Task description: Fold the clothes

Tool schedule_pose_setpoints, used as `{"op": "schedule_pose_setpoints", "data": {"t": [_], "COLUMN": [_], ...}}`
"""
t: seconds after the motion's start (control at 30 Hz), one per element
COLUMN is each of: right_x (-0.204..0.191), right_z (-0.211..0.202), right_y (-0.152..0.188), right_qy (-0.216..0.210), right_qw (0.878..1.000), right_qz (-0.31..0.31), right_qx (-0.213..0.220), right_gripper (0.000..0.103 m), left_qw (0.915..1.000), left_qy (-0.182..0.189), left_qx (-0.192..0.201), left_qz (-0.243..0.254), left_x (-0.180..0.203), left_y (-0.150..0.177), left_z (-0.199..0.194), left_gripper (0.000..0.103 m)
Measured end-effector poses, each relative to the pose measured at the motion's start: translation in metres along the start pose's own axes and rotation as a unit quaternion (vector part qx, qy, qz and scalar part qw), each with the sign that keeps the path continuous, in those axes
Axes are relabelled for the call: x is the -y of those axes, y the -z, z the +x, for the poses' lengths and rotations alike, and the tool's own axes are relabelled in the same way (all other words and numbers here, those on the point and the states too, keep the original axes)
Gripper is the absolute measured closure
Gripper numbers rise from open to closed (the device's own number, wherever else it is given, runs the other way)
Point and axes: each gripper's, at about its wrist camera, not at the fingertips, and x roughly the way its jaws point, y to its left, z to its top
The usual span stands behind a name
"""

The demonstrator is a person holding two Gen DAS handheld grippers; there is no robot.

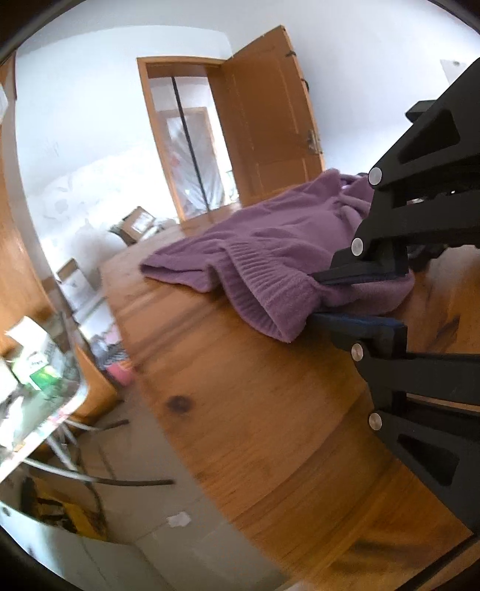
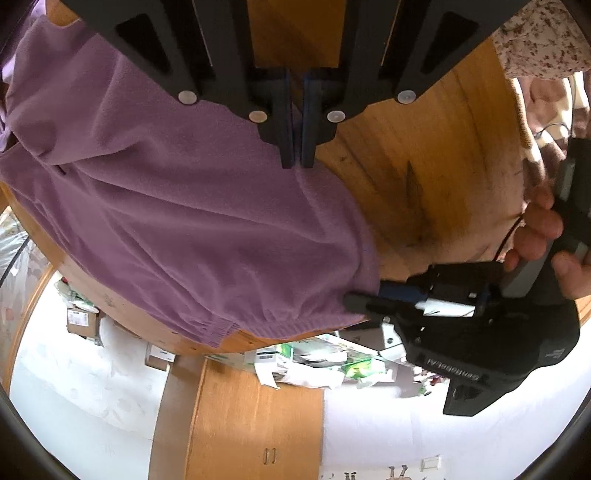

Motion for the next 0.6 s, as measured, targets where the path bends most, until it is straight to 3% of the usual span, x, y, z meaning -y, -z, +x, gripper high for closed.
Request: {"op": "schedule_pose_setpoints", "data": {"t": [0.27,0.6], "right_x": [-0.023,-0.055], "right_z": [-0.001,0.008], "right_y": [-0.008,-0.021], "right_qy": [-0.032,-0.083], "right_qw": [0.999,0.996], "right_qz": [-0.011,-0.015], "right_qx": [0.001,-0.002], "right_gripper": [0.099,0.099], "left_qw": [0.9996,0.9981], "left_qy": [0.009,-0.027], "left_qx": [0.025,0.055], "left_qz": [0.007,-0.006], "left_x": [-0.004,-0.031], "left_y": [-0.008,-0.008], "left_z": [-0.014,-0.047], "left_gripper": [0.091,0.093]}}
